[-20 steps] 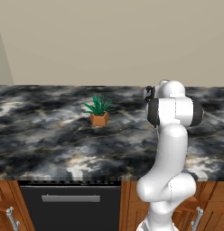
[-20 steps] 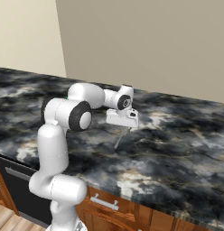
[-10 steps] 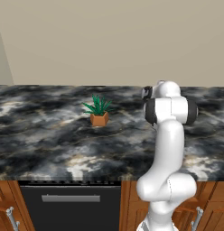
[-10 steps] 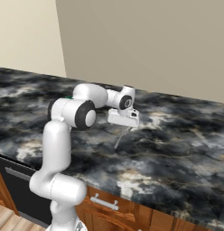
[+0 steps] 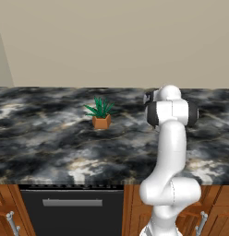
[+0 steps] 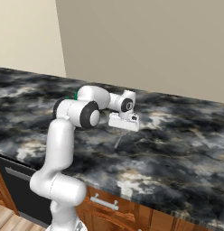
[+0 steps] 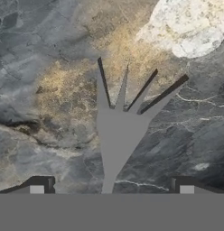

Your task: Organize the utensils by type. Pick up the wooden spoons from the counter and place them in the open cabinet. Then pick up the metallic utensils from the counter and place them in the open drawer.

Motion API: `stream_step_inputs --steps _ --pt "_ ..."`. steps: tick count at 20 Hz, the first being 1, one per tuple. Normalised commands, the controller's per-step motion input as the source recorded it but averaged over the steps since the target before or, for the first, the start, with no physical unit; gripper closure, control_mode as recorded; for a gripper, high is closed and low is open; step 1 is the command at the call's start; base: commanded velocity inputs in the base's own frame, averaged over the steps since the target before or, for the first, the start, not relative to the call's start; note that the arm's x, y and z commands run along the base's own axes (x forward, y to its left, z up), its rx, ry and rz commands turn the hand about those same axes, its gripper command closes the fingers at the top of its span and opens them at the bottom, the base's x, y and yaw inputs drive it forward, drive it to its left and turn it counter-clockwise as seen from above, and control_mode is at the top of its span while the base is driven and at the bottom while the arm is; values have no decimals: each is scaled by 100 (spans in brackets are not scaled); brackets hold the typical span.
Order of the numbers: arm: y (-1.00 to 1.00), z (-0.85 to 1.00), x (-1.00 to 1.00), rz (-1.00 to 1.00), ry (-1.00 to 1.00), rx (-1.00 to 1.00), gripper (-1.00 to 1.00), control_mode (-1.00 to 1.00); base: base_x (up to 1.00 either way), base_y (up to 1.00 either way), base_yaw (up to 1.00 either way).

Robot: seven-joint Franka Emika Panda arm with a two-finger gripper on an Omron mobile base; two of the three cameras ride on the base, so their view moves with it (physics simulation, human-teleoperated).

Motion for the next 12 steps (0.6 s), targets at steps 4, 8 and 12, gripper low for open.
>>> stream_step_inputs --steps 4,8,12 --pt "-3 -26 -18 0 8 0 -100 -100 0 0 0" --pt "0 -17 -3 0 3 0 -100 -100 0 0 0" --pt "4 -12 -3 -1 0 0 -100 -100 0 0 0"
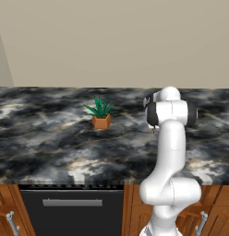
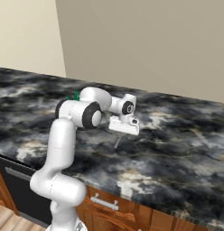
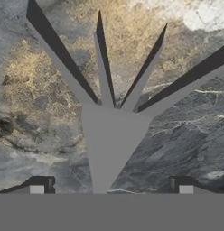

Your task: Organize the utensils by type. Pick up the wooden spoons from the counter and place them in the open cabinet. Then pick up the metallic utensils from the counter and place them in the open drawer.

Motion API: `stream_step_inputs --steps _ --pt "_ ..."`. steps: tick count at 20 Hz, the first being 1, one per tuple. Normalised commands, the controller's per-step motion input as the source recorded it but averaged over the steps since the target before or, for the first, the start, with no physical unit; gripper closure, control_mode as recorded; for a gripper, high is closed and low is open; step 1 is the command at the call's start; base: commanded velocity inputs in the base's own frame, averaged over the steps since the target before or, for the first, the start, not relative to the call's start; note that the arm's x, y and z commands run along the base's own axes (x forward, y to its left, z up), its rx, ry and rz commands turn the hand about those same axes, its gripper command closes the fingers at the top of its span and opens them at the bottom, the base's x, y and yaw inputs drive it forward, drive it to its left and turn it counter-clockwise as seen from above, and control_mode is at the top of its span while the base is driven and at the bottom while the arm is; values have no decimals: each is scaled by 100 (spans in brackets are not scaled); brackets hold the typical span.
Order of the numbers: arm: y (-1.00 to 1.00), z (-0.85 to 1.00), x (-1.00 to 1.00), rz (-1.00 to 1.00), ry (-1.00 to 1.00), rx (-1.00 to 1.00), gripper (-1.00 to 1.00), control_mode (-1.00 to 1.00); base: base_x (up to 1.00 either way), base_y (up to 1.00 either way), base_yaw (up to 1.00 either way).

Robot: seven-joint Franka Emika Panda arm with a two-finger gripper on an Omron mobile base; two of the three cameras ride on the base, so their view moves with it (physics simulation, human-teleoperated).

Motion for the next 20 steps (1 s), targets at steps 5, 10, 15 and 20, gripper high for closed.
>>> stream_step_inputs --steps 5,10,15,20 --pt "7 -11 4 0 0 0 -100 -100 0 0 0" --pt "9 -18 -7 -3 0 0 -100 -100 0 0 0" --pt "16 -14 -19 -7 -3 -3 -100 -100 0 0 0" --pt "18 -13 -9 -10 -3 -5 -100 -100 0 0 0"
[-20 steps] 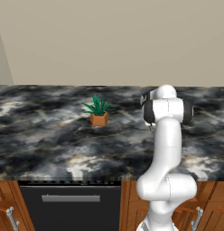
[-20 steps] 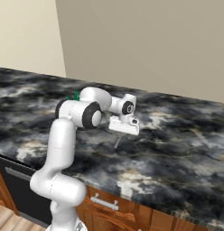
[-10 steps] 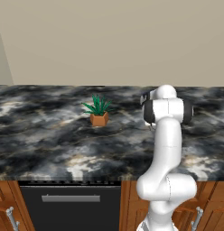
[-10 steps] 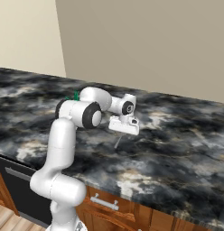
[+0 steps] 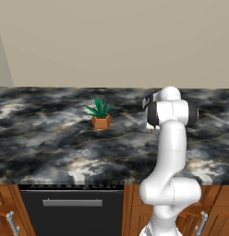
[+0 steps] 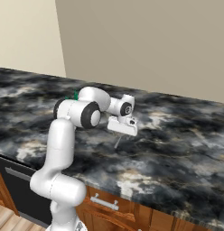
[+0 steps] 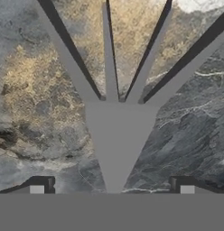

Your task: Organize the utensils by type. Pick up the wooden spoons from the counter and place them in the open cabinet. Then pick up the metallic utensils from the counter and place them in the open drawer.

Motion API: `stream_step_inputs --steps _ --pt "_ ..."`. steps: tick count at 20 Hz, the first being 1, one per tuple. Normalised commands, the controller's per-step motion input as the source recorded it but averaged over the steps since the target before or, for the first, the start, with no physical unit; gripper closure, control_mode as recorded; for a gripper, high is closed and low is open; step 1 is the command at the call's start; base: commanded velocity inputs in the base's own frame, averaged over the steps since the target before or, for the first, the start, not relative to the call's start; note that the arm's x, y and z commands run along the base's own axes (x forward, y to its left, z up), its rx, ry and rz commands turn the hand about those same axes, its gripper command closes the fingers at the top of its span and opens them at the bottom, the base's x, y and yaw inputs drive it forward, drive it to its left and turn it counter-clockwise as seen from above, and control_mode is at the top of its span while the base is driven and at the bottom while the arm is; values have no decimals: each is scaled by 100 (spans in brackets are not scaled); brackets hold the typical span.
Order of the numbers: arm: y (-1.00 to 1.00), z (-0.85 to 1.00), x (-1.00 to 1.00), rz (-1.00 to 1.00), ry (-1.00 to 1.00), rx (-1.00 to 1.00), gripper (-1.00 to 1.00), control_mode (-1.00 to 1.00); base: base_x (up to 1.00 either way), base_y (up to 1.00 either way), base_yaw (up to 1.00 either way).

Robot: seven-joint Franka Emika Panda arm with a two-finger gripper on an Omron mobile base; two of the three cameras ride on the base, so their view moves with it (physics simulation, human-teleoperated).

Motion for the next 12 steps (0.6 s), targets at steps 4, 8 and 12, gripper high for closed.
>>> stream_step_inputs --steps 4,8,12 --pt "16 -21 -2 -10 -2 -4 -100 -100 0 0 0" --pt "13 -24 -12 -12 -4 -4 -100 -100 0 0 0" --pt "7 -26 -13 -14 -2 -2 -100 -100 0 0 0"
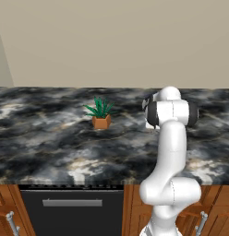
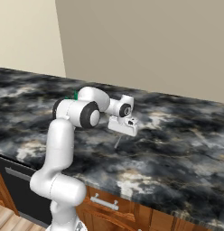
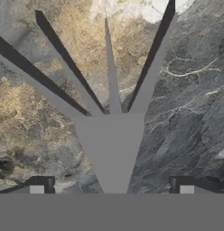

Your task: Organize the utensils by type. Pick up the wooden spoons from the counter and place them in the open cabinet. Then pick up the metallic utensils from the counter and place them in the open drawer.

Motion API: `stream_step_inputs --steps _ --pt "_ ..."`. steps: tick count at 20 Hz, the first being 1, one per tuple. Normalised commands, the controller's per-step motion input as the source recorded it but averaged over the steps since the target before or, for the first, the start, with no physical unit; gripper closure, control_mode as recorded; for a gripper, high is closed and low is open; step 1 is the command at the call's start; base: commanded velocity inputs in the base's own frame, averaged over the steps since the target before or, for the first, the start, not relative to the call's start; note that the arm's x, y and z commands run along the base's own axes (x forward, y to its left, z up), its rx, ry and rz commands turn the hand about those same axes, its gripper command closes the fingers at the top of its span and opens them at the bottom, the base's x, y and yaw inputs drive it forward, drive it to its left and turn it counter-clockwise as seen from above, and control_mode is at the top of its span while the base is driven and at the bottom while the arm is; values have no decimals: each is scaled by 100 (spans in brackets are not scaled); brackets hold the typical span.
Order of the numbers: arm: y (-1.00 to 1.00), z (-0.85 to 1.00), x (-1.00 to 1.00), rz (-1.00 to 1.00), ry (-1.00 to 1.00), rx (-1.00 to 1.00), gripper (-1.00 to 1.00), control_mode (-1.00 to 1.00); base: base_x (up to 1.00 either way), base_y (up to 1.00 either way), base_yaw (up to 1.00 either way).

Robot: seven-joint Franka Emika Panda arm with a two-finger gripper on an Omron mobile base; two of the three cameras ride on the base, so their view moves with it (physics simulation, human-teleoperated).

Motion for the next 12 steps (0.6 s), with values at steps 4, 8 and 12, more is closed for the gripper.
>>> stream_step_inputs --steps 4,8,12 --pt "14 -34 -13 -15 0 0 100 -100 0 0 0" --pt "3 -31 -19 -13 0 0 100 -100 0 0 0" --pt "6 -30 -34 -6 0 -1 100 -100 0 0 0"
